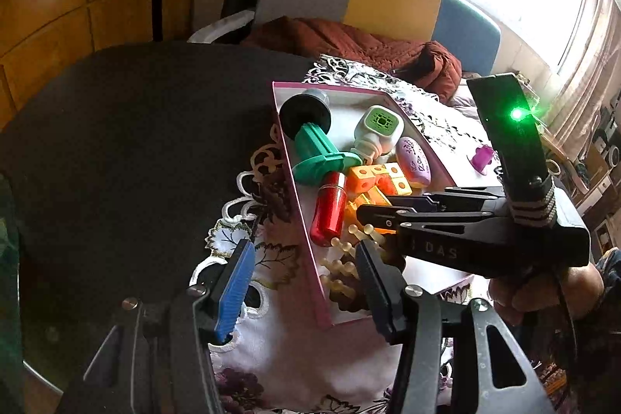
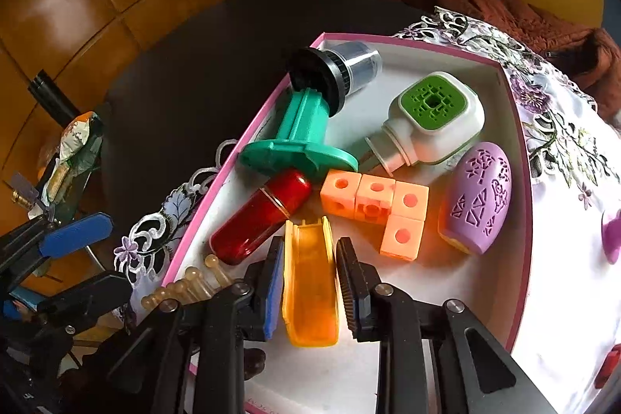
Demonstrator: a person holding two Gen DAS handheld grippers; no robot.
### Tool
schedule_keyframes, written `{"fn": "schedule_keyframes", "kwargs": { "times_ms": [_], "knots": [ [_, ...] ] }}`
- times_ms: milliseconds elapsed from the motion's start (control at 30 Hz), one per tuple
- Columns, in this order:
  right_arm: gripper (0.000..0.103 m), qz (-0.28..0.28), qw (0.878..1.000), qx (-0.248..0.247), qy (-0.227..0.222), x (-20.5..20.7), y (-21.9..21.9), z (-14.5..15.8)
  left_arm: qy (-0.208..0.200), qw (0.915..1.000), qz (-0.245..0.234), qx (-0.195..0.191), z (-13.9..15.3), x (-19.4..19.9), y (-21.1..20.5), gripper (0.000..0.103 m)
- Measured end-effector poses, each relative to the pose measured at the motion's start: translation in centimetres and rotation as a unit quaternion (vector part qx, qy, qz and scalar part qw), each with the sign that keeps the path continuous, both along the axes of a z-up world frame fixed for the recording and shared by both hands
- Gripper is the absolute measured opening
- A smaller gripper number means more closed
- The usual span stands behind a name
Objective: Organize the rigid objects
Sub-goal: 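Carry the orange clip into the pink tray and open the right tool, then move the right tool toward the red K puzzle piece while the left tool approaches the purple suction cup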
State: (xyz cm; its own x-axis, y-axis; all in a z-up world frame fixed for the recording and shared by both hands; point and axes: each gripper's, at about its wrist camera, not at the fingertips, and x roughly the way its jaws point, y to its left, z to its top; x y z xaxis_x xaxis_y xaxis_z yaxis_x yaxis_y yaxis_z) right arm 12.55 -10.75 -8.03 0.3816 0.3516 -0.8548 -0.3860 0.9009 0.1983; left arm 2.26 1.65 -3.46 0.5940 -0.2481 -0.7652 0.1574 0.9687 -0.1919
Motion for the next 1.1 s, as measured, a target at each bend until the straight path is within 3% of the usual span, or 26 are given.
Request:
{"fn": "schedule_keyframes", "kwargs": {
  "times_ms": [100, 167, 300, 467, 667, 1100],
  "knots": [
    [0.037, -0.012, 1.0, 0.006, -0.004, 0.2, -0.3, 0.3, -0.001, 1.0, 0.0, 0.001, 0.1, -0.1, 0.0, 0.054],
    [0.052, -0.018, 1.0, 0.013, -0.01, 0.0, -0.6, 0.6, -0.001, 1.0, -0.002, 0.003, 0.1, -0.1, -0.1, 0.054],
    [0.053, -0.019, 0.999, 0.013, -0.023, -0.5, -0.6, 1.2, -0.002, 1.0, -0.003, 0.004, 0.2, -0.2, -0.2, 0.054],
    [0.064, -0.024, 0.999, 0.009, -0.042, -1.2, -0.7, 2.2, -0.003, 1.0, -0.003, 0.006, 0.3, -0.3, -0.3, 0.054],
    [0.065, -0.037, 0.997, 0.005, -0.06, -1.7, -1.5, 3.2, -0.007, 0.9999, -0.004, 0.007, 0.5, -0.4, -0.3, 0.054],
    [0.076, -0.103, 0.99, -0.019, -0.095, -2.6, -7.6, 5.5, -0.02, 0.9995, -0.013, 0.022, 1.5, -0.6, -1.3, 0.054]
  ]
}}
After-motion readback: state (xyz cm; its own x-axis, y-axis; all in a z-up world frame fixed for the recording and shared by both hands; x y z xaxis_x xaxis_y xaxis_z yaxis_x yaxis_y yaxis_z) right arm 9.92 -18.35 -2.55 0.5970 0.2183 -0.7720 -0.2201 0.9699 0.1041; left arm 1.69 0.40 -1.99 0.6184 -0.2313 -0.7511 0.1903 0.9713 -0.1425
